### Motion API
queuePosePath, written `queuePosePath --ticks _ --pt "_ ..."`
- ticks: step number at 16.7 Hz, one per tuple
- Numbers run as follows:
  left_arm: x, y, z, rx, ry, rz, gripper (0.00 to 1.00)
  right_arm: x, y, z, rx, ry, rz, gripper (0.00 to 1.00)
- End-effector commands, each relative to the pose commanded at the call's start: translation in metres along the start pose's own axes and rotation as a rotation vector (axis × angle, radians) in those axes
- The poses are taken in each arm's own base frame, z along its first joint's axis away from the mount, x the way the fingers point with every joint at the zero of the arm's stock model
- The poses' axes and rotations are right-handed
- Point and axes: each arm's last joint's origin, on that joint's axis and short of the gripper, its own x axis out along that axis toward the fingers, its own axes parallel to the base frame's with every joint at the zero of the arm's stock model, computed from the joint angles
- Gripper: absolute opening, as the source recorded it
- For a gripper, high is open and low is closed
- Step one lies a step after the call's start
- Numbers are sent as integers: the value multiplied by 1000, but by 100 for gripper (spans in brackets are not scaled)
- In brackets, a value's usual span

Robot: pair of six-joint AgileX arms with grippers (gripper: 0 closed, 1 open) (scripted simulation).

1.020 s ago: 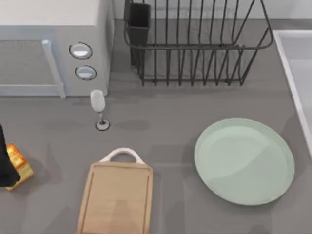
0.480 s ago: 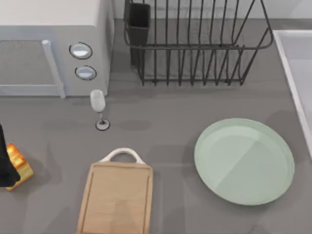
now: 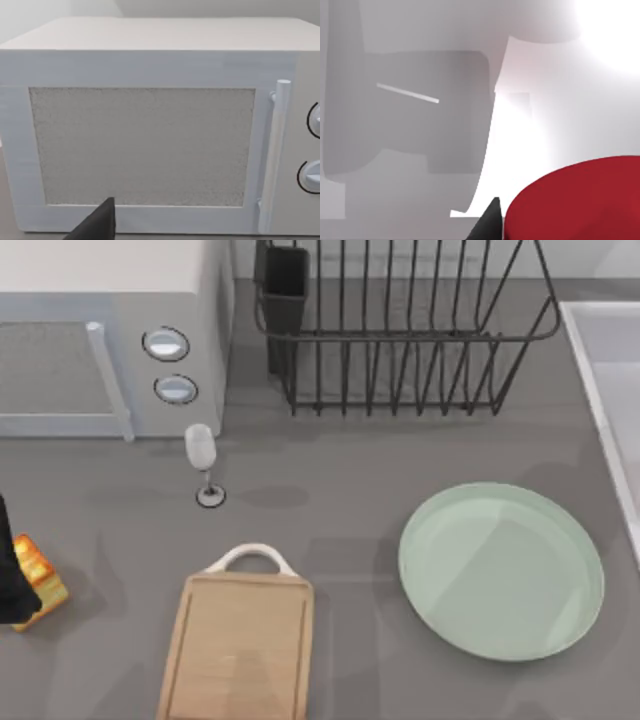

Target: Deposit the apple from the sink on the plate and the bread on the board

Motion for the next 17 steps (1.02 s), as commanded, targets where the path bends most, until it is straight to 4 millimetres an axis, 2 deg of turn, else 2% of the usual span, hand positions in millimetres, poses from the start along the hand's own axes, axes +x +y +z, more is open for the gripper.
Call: queuePosePath --ticks 2,3,6,8,11,17 --pt "0 0 0 0 0 0 100 2 -2 -1 8 3 0 0" --pt "0 0 0 0 0 0 100 -4 1 1 7 -11 -5 0" --pt "0 0 0 0 0 0 100 -25 26 5 7 -48 -12 0" --pt "0 0 0 0 0 0 100 -39 54 6 6 -58 -10 0" --pt "0 0 0 0 0 0 100 -57 107 -1 5 -57 1 0" --pt "0 0 0 0 0 0 100 -85 216 -42 -2 -12 17 0"
